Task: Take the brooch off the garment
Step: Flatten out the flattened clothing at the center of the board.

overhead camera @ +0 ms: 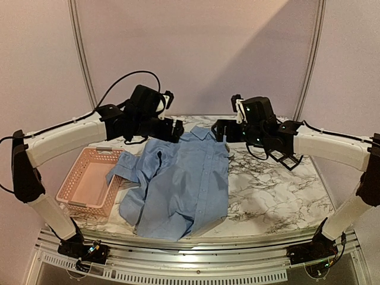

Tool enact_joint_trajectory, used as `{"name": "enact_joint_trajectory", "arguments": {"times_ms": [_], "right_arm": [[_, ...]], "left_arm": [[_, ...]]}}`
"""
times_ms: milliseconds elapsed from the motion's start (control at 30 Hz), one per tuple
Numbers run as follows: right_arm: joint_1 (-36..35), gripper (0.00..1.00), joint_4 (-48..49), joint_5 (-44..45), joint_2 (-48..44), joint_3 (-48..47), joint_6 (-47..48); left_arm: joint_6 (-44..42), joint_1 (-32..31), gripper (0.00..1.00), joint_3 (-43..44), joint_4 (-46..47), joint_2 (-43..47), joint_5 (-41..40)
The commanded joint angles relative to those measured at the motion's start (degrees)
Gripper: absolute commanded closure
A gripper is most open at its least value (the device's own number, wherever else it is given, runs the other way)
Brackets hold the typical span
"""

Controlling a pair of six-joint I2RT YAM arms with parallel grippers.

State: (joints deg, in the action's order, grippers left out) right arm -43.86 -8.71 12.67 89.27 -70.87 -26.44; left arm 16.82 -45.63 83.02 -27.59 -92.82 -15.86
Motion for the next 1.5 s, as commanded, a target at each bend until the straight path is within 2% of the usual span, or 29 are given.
{"name": "enact_joint_trajectory", "arguments": {"times_ms": [0,133,233,433,533,633,733,967,1167,1300,1400,1467], "right_arm": [[1.9,0.01,-3.3,1.0,-4.9,10.0,-8.8],[2.8,0.01,-2.9,1.8,-10.0,17.4,-12.8],[3.0,0.01,-1.2,2.1,-13.6,22.1,-15.6],[3.0,0.01,1.9,2.2,-17.7,27.9,-19.3],[3.0,0.01,3.0,2.6,-19.4,29.8,-20.4],[3.0,0.01,3.9,3.3,-20.6,31.5,-21.0],[3.0,0.01,3.1,3.9,-20.9,31.5,-20.7],[3.0,0.01,3.6,4.3,-21.0,31.7,-20.3],[3.0,0.01,4.5,4.0,-21.5,33.1,-21.3],[3.0,0.01,4.0,4.1,-21.6,33.3,-21.6],[3.0,0.01,3.6,4.5,-22.0,33.5,-21.7],[3.0,0.01,3.4,4.9,-22.4,33.8,-21.8]], "left_arm": [[10.1,-7.4,0.00,-6.2,3.2,-0.8,2.3],[17.3,-12.7,0.00,-11.7,8.6,-0.8,2.7],[19.7,-16.2,0.01,-12.1,10.1,-3.5,2.5],[19.7,-21.5,0.00,-6.7,6.5,-11.5,-2.7],[17.3,-24.9,0.00,-3.4,5.5,-14.6,-8.4],[15.3,-27.6,0.01,3.7,-0.1,-20.1,-15.0],[13.8,-28.4,0.00,8.2,-3.8,-24.6,-18.4],[13.5,-28.6,0.00,12.6,-7.2,-31.9,-18.4],[15.9,-28.5,0.00,12.3,-7.2,-32.4,-17.2],[16.9,-27.8,0.16,11.1,-7.1,-32.7,-15.8],[17.7,-27.0,0.51,9.7,-6.6,-32.2,-13.9],[17.8,-26.8,0.69,8.6,-5.8,-31.3,-13.6]]}}
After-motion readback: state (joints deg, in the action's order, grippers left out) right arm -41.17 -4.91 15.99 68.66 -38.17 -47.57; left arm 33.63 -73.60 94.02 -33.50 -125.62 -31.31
